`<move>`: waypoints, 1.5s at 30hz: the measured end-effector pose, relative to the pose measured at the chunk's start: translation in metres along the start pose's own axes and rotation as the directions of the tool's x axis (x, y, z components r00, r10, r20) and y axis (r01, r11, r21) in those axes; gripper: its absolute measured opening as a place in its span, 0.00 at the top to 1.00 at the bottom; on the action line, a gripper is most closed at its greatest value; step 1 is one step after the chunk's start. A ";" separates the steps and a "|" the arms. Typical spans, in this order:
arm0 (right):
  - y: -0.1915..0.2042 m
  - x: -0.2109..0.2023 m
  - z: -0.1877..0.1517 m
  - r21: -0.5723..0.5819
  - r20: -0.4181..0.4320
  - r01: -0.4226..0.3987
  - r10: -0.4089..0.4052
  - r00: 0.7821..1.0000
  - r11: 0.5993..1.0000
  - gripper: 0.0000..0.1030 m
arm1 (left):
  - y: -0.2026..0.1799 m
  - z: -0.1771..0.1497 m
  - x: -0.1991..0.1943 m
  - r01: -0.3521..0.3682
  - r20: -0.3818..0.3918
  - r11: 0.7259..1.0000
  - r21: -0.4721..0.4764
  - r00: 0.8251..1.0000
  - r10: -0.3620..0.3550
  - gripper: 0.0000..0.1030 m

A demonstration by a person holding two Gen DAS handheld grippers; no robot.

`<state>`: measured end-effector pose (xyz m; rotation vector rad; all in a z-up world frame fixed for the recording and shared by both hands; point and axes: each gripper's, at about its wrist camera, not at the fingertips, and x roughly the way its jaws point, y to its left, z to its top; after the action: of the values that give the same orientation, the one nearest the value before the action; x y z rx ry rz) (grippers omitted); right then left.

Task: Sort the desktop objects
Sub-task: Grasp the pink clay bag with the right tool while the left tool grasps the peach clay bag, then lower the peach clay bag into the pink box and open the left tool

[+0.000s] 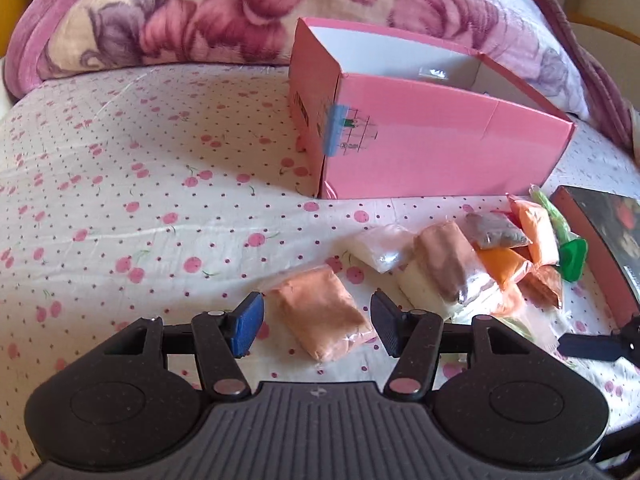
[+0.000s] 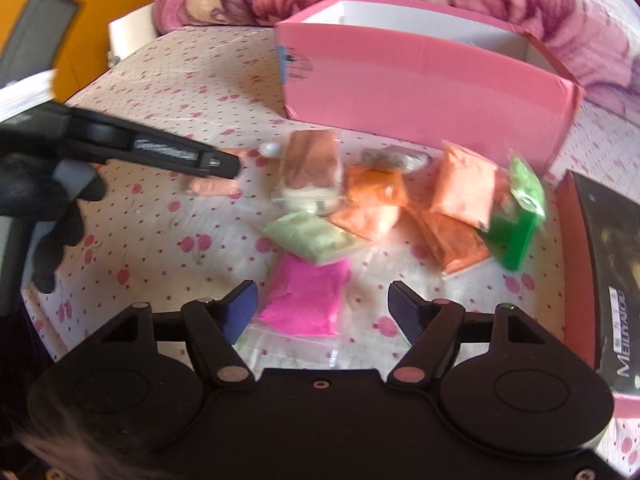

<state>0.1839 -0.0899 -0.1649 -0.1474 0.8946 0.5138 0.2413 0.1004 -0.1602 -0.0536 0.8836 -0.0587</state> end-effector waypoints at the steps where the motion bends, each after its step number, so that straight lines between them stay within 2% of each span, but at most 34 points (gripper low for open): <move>1: 0.003 0.001 -0.001 -0.008 -0.001 -0.005 0.005 1.000 1.000 0.29 | -0.001 0.000 0.002 -0.010 -0.003 1.000 -0.008 1.000 0.010 0.44; 4: 0.009 0.007 -0.004 -0.025 -0.003 -0.006 0.006 1.000 1.000 0.31 | -0.003 -0.002 0.007 -0.013 -0.008 0.999 -0.034 1.000 0.013 0.44; 6: 0.009 0.011 -0.005 -0.029 0.006 0.012 -0.011 1.000 1.000 0.42 | -0.006 -0.004 0.010 -0.029 -0.016 0.999 -0.025 0.999 0.028 0.44; 7: 0.008 0.012 -0.006 -0.038 0.009 0.020 -0.020 1.000 0.999 0.44 | -0.007 -0.004 0.010 -0.031 -0.017 0.999 -0.016 0.999 0.031 0.44; 9: 0.004 0.009 -0.005 -0.063 -0.003 0.018 -0.018 1.000 0.998 0.57 | -0.004 -0.006 0.008 -0.027 -0.019 1.000 -0.003 0.999 0.027 0.44; 10: -0.001 0.005 -0.005 -0.065 -0.008 0.020 -0.020 1.000 0.998 0.58 | 0.000 -0.006 0.006 -0.028 -0.021 1.000 -0.005 0.999 0.028 0.44; 14: -0.016 -0.002 -0.006 -0.053 -0.022 0.024 -0.026 0.999 0.998 0.56 | 0.006 -0.005 0.001 -0.035 -0.010 0.999 -0.017 0.999 0.035 0.44; 17: -0.016 -0.001 -0.005 -0.065 -0.008 0.032 -0.032 0.999 0.997 0.49 | -0.002 -0.004 0.006 -0.039 -0.011 0.999 0.011 0.999 0.039 0.44; 20: -0.008 0.003 -0.007 -0.096 0.005 0.027 -0.026 1.000 0.995 0.48 | -0.010 -0.006 0.012 -0.056 -0.009 0.997 0.055 0.998 0.057 0.44; 22: -0.008 0.003 -0.009 -0.102 0.009 0.024 -0.023 1.000 0.994 0.51 | -0.009 -0.006 0.012 -0.050 -0.007 0.998 0.045 0.999 0.050 0.44; 23: -0.010 0.003 -0.008 -0.090 0.008 0.015 -0.015 1.000 0.996 0.57 | -0.007 -0.007 0.012 -0.044 -0.006 0.998 0.033 0.999 0.044 0.44; 26: -0.015 -0.001 -0.008 -0.078 0.004 -0.001 0.002 1.000 0.997 0.60 | -0.003 -0.007 0.010 -0.038 -0.004 0.999 0.015 0.999 0.038 0.60; 30: -0.024 -0.012 -0.013 -0.063 -0.007 -0.021 0.021 1.000 0.998 0.60 | -0.003 -0.010 0.007 -0.030 -0.005 1.000 0.006 1.000 0.030 0.61; 38: -0.046 -0.026 -0.030 0.007 -0.010 0.003 -0.003 1.000 1.000 0.60 | -0.008 -0.015 -0.013 0.017 0.006 0.999 -0.047 1.000 -0.017 0.62; 41: -0.049 -0.024 -0.032 0.033 -0.005 0.006 -0.006 1.000 0.999 0.45 | -0.015 -0.011 -0.027 0.019 0.027 0.999 -0.042 0.999 -0.018 0.62; 42: -0.049 -0.023 -0.033 0.035 0.003 0.008 -0.008 1.000 0.999 0.43 | -0.017 -0.009 -0.031 0.025 0.034 0.999 -0.046 0.999 -0.024 0.62; 44: -0.050 -0.022 -0.036 0.042 0.025 0.005 -0.006 1.000 0.999 0.44 | -0.020 -0.005 -0.041 0.038 0.047 0.998 -0.054 0.998 -0.035 0.62; 45: -0.052 -0.022 -0.036 0.048 0.034 -0.002 0.000 0.999 0.999 0.49 | -0.022 -0.003 -0.045 0.044 0.054 0.997 -0.059 0.998 -0.041 0.62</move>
<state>0.1717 -0.1549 -0.1749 -0.0940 0.8733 0.4938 0.2101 0.0818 -0.1255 -0.1293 0.8318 -0.0704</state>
